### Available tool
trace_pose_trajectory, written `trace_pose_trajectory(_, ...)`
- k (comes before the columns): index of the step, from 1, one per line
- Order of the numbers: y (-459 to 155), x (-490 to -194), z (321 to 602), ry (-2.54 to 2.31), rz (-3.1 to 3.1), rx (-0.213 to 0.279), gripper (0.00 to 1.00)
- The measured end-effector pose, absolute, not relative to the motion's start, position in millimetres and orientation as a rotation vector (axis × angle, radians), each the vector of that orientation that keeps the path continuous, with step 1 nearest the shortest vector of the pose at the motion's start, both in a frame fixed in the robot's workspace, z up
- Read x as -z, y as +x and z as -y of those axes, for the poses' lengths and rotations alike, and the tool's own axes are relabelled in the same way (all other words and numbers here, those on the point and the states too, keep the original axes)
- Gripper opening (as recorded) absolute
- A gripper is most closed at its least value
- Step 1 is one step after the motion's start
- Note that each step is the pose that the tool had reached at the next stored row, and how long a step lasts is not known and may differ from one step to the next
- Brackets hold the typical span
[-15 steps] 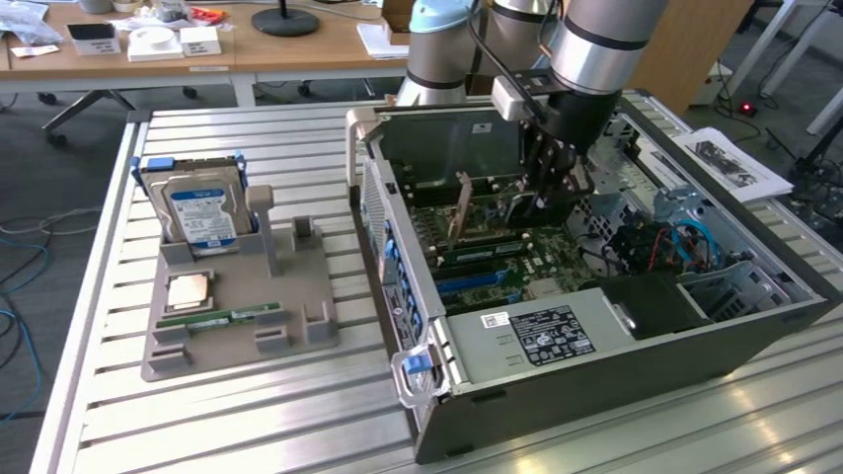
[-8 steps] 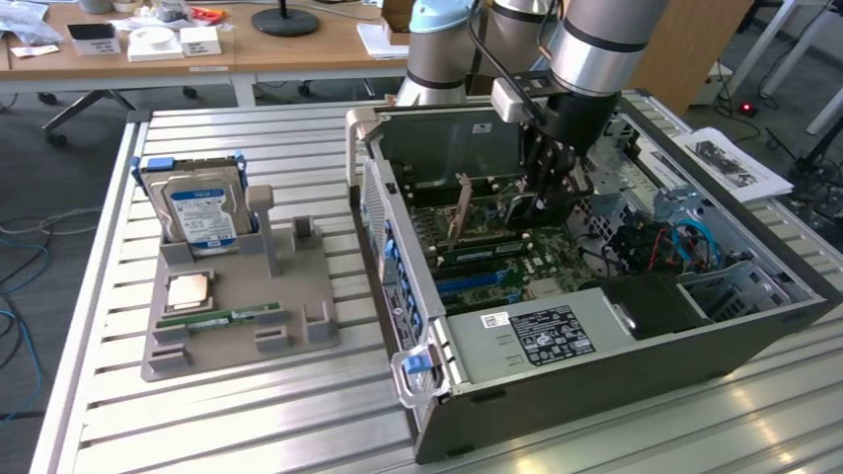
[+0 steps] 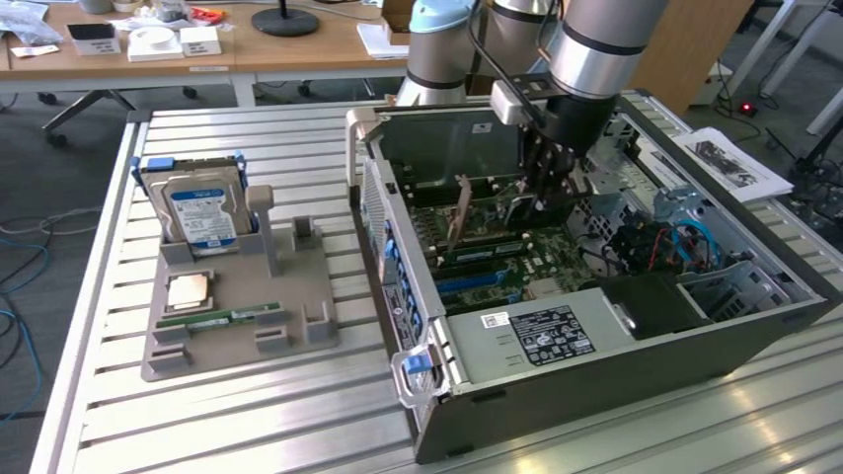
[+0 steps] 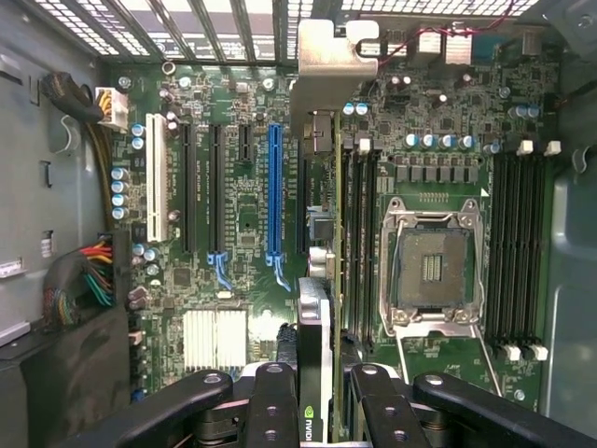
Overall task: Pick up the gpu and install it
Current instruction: 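Insert the gpu into the slot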
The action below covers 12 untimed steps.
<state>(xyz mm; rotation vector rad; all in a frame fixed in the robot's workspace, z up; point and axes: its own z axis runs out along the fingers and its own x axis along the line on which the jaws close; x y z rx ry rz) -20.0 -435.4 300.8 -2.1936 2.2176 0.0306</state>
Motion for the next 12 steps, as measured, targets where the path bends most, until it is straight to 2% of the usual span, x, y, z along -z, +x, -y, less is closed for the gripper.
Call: trace_pose_trajectory(12, -20.0, -296.5, 435.4, -2.193, -2.217, -0.03, 0.27)
